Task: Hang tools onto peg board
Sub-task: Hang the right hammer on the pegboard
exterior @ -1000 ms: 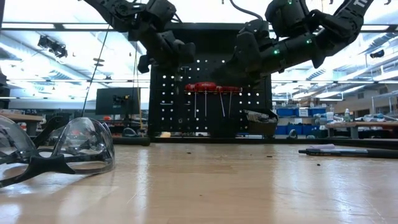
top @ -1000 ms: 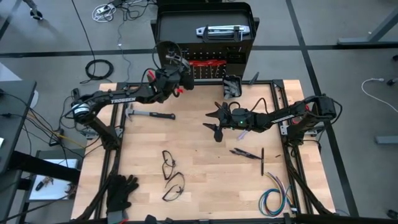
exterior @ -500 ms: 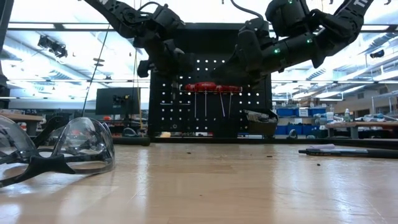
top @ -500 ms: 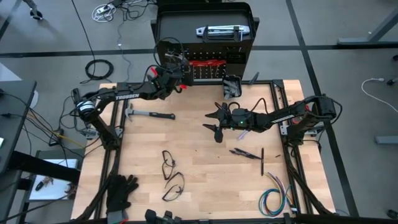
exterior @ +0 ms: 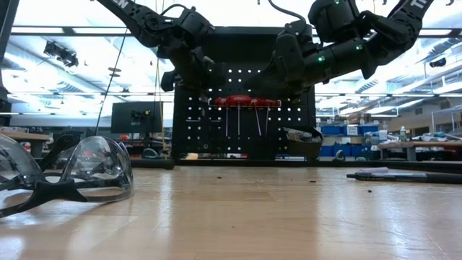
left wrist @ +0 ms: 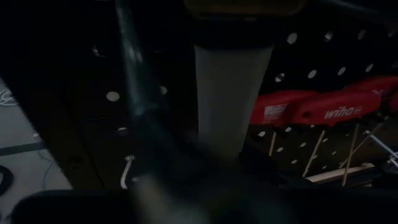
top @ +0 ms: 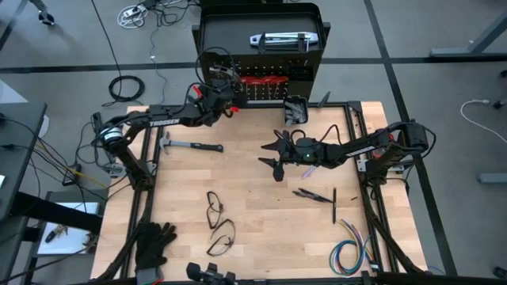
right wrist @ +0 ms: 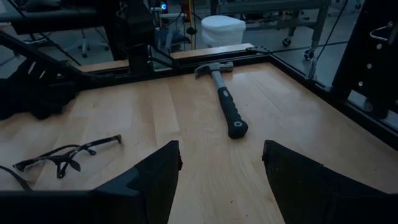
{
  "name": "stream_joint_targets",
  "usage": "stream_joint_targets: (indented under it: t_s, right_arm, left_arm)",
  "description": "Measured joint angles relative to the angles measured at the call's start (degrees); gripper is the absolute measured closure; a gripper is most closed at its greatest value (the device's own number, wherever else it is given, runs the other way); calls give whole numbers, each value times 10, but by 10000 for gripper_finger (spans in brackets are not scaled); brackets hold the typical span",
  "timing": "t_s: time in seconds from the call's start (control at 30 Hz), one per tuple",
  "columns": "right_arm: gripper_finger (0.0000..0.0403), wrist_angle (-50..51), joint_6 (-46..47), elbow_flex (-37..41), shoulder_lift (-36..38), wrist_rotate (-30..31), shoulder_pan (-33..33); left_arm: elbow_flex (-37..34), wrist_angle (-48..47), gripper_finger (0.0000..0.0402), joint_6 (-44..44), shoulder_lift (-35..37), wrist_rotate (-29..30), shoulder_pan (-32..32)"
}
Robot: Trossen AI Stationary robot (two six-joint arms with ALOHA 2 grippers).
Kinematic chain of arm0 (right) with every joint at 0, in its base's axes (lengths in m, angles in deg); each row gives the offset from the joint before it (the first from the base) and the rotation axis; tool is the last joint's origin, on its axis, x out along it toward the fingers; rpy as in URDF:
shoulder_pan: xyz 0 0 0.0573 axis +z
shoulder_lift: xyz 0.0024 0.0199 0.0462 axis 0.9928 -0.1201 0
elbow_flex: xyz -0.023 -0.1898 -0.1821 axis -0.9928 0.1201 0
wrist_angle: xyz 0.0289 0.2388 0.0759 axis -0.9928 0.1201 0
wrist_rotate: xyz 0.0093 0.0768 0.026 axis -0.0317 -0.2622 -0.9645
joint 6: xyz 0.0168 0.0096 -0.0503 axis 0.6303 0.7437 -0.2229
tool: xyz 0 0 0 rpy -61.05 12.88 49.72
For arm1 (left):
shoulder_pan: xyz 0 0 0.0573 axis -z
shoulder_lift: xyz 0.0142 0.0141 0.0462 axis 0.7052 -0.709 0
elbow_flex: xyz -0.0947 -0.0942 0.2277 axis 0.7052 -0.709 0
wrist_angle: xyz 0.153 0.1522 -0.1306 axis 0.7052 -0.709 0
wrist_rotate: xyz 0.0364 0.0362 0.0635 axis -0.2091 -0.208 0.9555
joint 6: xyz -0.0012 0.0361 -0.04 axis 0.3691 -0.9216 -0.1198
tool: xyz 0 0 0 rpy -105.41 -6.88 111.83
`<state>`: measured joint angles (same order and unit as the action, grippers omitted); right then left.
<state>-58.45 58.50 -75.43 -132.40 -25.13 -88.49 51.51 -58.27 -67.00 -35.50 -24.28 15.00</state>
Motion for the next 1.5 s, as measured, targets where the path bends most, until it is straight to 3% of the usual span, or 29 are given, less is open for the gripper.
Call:
stream_joint_targets:
  t_s: [0.57,0.93,1.2,1.5]
  right_arm:
    - [165,1,-5,0,0,0,0]
    - [165,5,-7,0,0,-6,0]
    - [165,8,-7,0,0,-10,0]
    - [165,21,-2,0,0,-11,0]
  left_arm:
    - [0,-5,296,-30,-5,-2,0]
    - [-1,-52,239,-45,2,13,14]
    - [-4,-171,197,-38,59,13,26]
    - [-3,-311,188,-27,106,23,66]
